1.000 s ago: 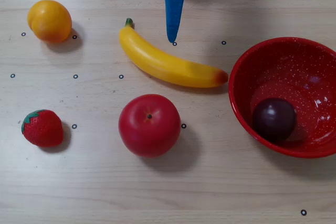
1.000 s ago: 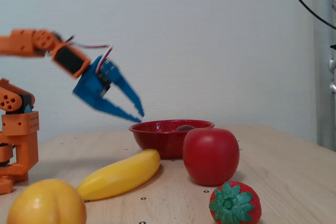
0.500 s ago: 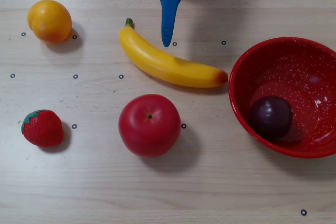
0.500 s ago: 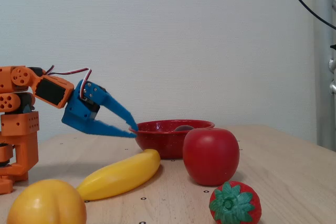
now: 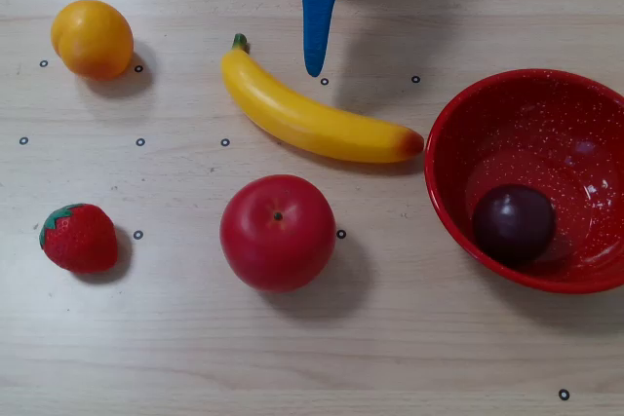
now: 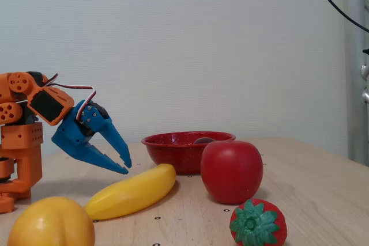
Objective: Put plum in the red bowl.
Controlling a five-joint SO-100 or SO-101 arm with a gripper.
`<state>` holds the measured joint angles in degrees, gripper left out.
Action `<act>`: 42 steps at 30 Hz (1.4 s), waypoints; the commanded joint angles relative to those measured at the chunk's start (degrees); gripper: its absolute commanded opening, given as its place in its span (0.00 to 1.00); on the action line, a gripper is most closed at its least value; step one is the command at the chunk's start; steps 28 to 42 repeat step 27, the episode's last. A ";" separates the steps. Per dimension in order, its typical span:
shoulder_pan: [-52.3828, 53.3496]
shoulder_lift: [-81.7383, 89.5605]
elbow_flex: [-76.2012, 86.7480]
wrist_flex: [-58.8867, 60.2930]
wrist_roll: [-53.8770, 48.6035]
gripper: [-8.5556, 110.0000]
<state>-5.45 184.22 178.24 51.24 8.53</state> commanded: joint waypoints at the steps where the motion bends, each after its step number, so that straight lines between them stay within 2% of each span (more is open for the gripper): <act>1: -0.18 0.88 0.44 -0.88 -2.20 0.07; 42: 0.97 0.79 0.44 -0.70 -1.93 0.07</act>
